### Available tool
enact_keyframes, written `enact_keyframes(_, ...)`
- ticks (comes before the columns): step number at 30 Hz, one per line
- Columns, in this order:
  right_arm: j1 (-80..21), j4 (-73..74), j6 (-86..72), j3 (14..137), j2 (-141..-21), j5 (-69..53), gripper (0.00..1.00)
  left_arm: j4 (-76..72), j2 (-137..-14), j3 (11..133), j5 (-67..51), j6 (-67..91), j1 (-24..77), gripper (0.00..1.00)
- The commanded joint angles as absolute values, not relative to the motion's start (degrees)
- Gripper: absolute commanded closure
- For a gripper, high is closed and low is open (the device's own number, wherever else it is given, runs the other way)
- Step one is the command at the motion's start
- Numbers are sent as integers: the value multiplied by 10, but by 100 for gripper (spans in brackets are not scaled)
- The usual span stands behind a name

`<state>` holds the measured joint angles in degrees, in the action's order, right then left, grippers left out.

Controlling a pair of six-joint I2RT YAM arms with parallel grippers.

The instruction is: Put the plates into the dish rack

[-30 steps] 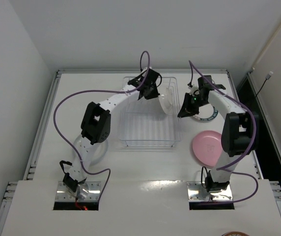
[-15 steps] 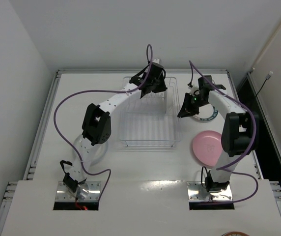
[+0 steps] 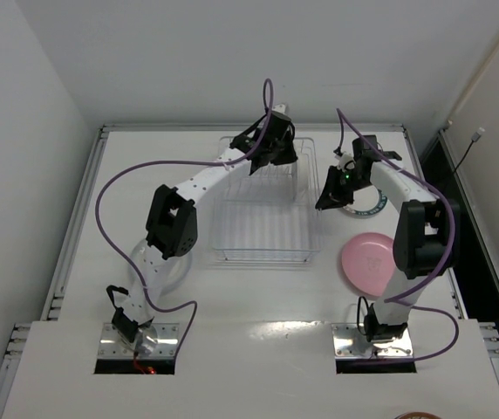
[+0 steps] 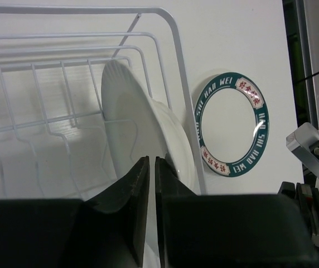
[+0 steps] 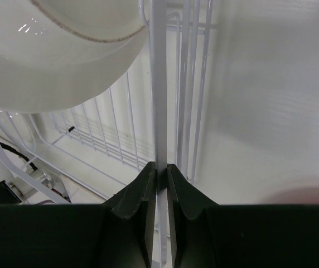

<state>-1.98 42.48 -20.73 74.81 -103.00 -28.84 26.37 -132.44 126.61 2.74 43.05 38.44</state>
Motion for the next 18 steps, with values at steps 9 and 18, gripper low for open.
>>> enact_keyframes(9,-18,418,-207,758,-1009,-300,63,275,-1282,1221,18,392,396,81)
enact_keyframes(18,-18,425,-207,769,-998,-294,48,305,-1265,1202,47,369,396,79)
